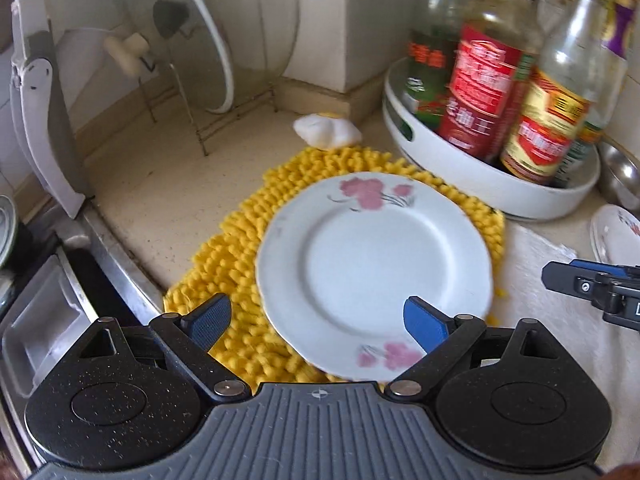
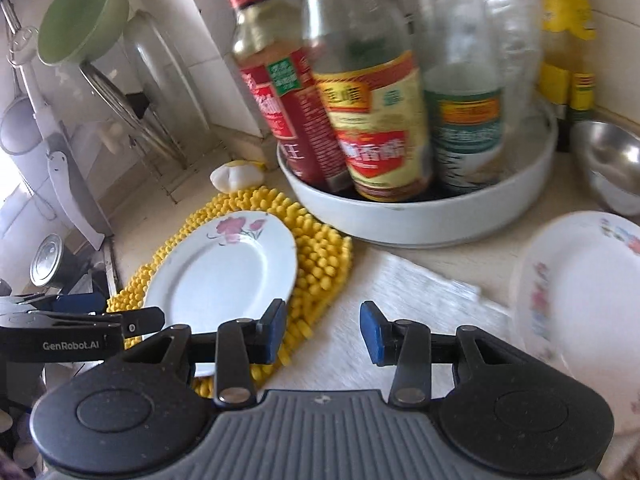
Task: Organize plates and bowls
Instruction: 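Grasp the rim of the pink-flower plate on the yellow mat with the right gripper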
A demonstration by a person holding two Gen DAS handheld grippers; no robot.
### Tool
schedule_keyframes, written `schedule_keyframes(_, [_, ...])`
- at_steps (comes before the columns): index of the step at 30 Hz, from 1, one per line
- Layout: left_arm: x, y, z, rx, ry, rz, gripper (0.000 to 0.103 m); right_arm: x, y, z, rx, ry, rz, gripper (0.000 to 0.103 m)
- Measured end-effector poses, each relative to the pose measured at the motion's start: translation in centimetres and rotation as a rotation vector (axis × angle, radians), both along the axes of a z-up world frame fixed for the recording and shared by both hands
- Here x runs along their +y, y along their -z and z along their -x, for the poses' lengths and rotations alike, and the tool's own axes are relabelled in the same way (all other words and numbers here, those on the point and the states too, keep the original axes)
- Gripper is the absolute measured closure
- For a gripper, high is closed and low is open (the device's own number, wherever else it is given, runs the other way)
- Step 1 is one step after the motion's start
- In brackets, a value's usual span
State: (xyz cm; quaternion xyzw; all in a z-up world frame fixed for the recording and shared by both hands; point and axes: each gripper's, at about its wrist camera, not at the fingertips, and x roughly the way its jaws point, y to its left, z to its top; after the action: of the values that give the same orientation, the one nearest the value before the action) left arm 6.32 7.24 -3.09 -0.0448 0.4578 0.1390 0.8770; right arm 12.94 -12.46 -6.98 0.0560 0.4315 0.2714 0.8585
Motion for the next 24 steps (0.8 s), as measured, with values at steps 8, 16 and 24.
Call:
schedule_keyframes(8, [3.8,2.4,-3.7,0.043,0.043,0.037,0.012,3.1,1.7,-2.3,0.074,-0.019,0.016,0.043])
schedule_keyframes(16, [4.5,3.6,-5.8,0.076,0.127,0.104,0.014,4.6,2.0,-2.3,0.119,-0.071,-0.026,0.043])
schedule_keyframes(24, [5.8,4.0,-6.7,0.081,0.18,0.16,0.012,5.4,3.2,-2.8,0.173,-0.076,-0.035,0.045])
